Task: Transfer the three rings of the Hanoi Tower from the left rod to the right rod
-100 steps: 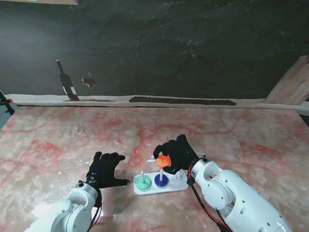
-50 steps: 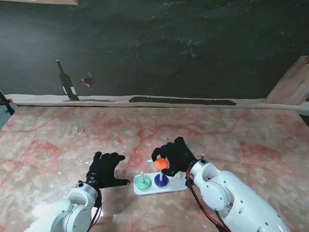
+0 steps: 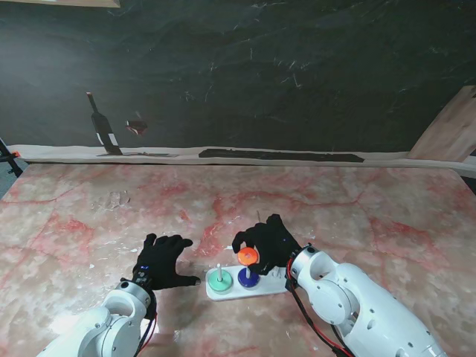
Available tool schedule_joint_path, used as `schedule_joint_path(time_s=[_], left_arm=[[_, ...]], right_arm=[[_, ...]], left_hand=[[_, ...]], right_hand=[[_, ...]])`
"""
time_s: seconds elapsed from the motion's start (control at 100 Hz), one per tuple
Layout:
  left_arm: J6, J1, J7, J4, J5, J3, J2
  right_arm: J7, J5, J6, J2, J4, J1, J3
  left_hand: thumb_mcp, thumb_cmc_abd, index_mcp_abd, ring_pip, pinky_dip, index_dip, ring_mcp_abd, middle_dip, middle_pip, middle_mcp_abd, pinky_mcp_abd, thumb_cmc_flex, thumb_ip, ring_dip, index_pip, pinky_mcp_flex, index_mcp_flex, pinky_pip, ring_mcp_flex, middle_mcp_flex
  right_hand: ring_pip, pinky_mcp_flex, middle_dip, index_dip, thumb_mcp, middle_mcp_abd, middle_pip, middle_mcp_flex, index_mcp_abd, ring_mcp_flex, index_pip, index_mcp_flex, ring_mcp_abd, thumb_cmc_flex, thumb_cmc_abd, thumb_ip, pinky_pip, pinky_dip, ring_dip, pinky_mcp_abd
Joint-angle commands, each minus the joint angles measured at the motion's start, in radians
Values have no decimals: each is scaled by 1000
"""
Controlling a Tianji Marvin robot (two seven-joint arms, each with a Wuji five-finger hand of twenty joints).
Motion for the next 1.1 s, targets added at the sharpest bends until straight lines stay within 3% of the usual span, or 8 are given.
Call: schedule_joint_path(time_s=[0.0,0.6,1.09], left_arm=[[-2,4,-3,-6,-5,0,0],[-2,2,-6,-5,-6,2,0],[-2,-1,-9,-4,-6,4,0]], right_arm=[[3,-5,-6,2,-3,-4,-5],[3,-15,-11,5,-29,-48,24],[14,-11,-4,7,7,-23,-7]], left_hand=[[-26,26,2,2,-3,-9,8,-12,-3,30,14,16,45,8,-19,-7,-4,6,15,8],[-28,28,3,3,-7,-9,10,-12,-2,29,15,15,45,8,-19,-7,-4,14,15,9],[-29,31,3,4,-11,-9,9,-13,-2,30,15,15,45,8,-19,-6,-3,18,16,10]], right_hand=[[0,-9,6,27,44,-37,16,-10,-17,5,27,-6,-4,36,64,62,16,18,-5,20],[0,-9,6,29,41,-35,15,-13,-14,5,27,-6,-4,33,64,62,16,19,-5,20],[-25,-10,-8,20,16,-34,-5,-56,-8,-24,6,-41,3,15,74,58,12,16,-16,17]])
